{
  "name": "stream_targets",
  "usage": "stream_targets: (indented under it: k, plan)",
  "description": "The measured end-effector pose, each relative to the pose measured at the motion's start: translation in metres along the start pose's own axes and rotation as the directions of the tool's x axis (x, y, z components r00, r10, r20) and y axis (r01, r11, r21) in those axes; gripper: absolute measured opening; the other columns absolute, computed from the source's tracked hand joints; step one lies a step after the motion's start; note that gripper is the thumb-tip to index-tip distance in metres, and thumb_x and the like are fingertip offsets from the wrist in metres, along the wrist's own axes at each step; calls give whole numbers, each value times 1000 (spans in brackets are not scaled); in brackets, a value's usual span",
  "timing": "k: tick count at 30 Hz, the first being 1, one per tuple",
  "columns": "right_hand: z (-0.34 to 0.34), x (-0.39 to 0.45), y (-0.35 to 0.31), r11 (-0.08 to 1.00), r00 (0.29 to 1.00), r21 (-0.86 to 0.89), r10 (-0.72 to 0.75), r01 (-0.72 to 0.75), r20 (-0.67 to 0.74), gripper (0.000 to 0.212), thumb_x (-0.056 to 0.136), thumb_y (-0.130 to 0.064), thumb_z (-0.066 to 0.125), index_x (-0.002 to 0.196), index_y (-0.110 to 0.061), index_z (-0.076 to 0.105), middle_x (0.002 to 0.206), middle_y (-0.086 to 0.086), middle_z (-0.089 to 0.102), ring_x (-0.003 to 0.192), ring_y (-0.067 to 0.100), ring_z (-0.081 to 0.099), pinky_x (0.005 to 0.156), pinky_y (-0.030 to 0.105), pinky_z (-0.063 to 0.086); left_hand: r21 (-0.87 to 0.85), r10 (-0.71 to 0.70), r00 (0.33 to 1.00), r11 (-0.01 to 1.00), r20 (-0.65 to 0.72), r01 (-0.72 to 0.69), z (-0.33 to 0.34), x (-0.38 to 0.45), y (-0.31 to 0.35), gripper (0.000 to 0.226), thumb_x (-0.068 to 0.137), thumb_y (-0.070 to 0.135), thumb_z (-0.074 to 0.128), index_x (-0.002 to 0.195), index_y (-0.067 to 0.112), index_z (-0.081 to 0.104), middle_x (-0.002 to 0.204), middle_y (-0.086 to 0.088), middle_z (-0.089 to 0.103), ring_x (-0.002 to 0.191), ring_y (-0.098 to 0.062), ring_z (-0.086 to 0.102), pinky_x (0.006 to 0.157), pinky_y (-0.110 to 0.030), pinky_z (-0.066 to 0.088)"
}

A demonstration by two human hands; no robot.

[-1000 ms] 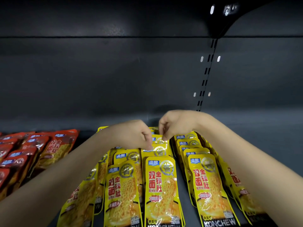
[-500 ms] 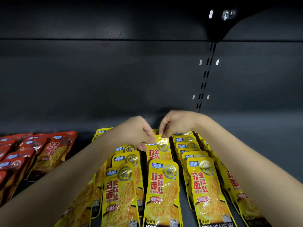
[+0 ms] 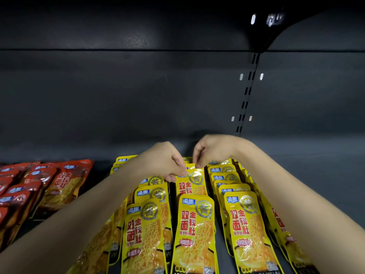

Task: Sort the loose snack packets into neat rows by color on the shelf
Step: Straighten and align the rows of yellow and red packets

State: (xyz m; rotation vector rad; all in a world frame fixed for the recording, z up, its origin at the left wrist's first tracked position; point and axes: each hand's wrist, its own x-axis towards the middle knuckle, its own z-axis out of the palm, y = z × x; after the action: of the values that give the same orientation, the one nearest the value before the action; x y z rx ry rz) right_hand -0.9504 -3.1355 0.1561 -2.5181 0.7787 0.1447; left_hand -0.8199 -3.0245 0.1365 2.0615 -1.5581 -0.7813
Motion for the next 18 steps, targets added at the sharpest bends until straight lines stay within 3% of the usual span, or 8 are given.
stream_targets:
  k: [4, 7, 10, 13, 18]
  plan:
    - [1, 0, 0, 1000, 1000, -12, 5, -5, -2, 10, 80, -13, 72, 87, -19, 69, 76, -5, 61, 80, 13, 55, 83, 34, 50, 38, 19, 1000, 999, -15, -19, 0, -1, -1, 10, 83, 19, 71, 91, 14, 74, 74, -6, 73, 56, -4, 65, 55, -15, 53]
    - [3, 0, 0, 1000, 1000, -12, 1, -1, 5, 10, 80, -14, 72, 83, -21, 67, 77, -2, 61, 78, 16, 53, 78, 32, 47, 71, 30, 999, 997, -29, -28, 0, -3, -1, 10, 86, 22, 68, 91, 18, 75, 65, 2, 68, 48, 2, 60, 49, -11, 47]
    - [4, 0, 0, 1000, 1000, -13, 5, -6, -8, 9, 80, -15, 72, 88, -19, 70, 83, 1, 63, 79, 16, 54, 84, 36, 49, 67, 39, 990, 997, -137, -30, -5, 0, -3, 8, 86, 22, 66, 87, 21, 74, 77, 3, 72, 47, 1, 58, 46, -11, 43]
    - [4, -3, 1, 1000, 1000, -5, 14, -14, -22, 13, 81, -16, 72, 94, -16, 72, 82, -2, 63, 80, 12, 55, 86, 32, 49, 61, 50, 966, 998, -254, -36, -10, 7, -5, 3, 86, 20, 66, 86, 22, 68, 81, 5, 68, 52, 1, 55, 53, -15, 42]
    - [8, -7, 2, 1000, 996, -5, 5, -5, -84, 8, 81, -17, 71, 89, -20, 73, 73, -12, 61, 71, 1, 54, 82, 26, 47, 119, 14, 989, 993, -149, 4, -9, 18, -6, 9, 89, 29, 63, 87, 25, 72, 85, 5, 71, 57, -6, 60, 54, -17, 44]
